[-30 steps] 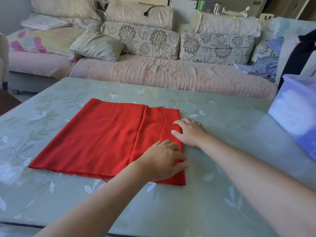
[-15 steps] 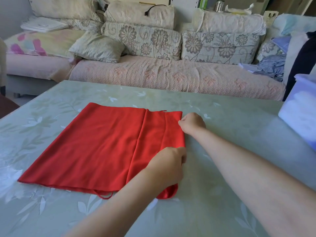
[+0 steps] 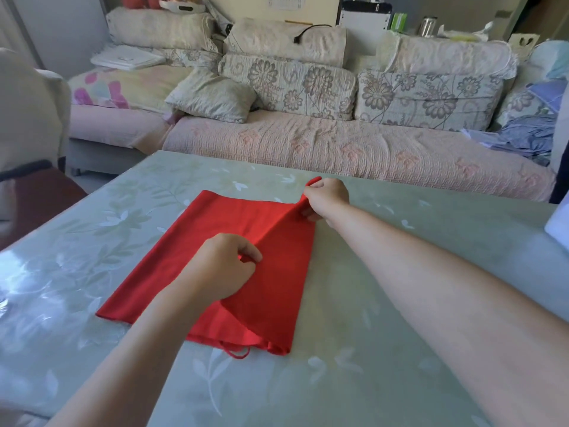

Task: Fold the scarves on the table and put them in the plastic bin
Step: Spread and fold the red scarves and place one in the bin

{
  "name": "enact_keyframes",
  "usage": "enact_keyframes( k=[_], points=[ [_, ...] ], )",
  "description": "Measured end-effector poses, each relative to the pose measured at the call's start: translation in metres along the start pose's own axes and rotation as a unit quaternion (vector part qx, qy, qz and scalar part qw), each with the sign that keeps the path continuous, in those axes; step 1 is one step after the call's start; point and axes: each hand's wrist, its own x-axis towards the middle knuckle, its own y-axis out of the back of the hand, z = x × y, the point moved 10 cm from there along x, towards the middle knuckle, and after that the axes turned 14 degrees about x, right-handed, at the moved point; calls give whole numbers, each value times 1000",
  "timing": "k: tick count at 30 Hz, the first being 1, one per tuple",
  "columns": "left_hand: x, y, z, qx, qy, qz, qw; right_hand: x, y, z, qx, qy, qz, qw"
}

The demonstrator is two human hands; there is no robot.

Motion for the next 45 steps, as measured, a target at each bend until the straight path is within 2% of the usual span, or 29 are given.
enact_keyframes(
  k=[5, 7, 10, 13, 16, 18, 23, 27, 30, 32, 34, 36, 38, 41, 45],
  points=[
    [-5, 6, -62, 43, 52, -13, 998, -5, -75, -17, 11, 9, -35, 999],
    [-9, -2, -83, 71, 65, -47, 994, -7, -104, -15, -12, 10, -61, 998],
    [-13, -15, -96, 171, 58, -90, 979, -14, -131, -9, -157, 78, -100, 979],
    [-12, -10, -87, 196, 50, -34, 979, -28, -138, 3, -343, 182, -98, 916],
    [-15, -31, -73, 182, 40, -76, 980, -34, -137, 45, -421, 124, -153, 885],
    [-18, -40, -75, 203, 51, -95, 973, -37, -135, 64, -435, 93, -196, 874],
    [-17, -32, -87, 118, 53, -109, 986, -47, -134, 53, -442, 144, -211, 860],
    [-24, -32, -96, 156, 63, -142, 975, -53, -136, 60, -485, 135, -230, 833],
    [-18, -16, -98, 208, 45, -59, 975, -53, -146, 38, -516, 209, -198, 807],
    [-16, -13, -93, 214, 4, -21, 977, -55, -160, 29, -501, 238, -227, 800],
    [-14, -23, -92, 225, -32, -52, 973, -53, -175, 29, -494, 226, -260, 798],
    [-11, -32, -103, 195, -35, -104, 975, -44, -187, 32, -511, 196, -272, 791],
    [-8, -25, -119, 146, -14, -100, 984, -33, -199, 27, -551, 199, -250, 771],
    [-4, -1, -150, 133, 59, -44, 988, -21, -222, 1, -584, 260, -198, 743],
    [-6, 8, -180, 141, 145, -35, 979, -22, -266, -17, -567, 329, -239, 716]
  ],
)
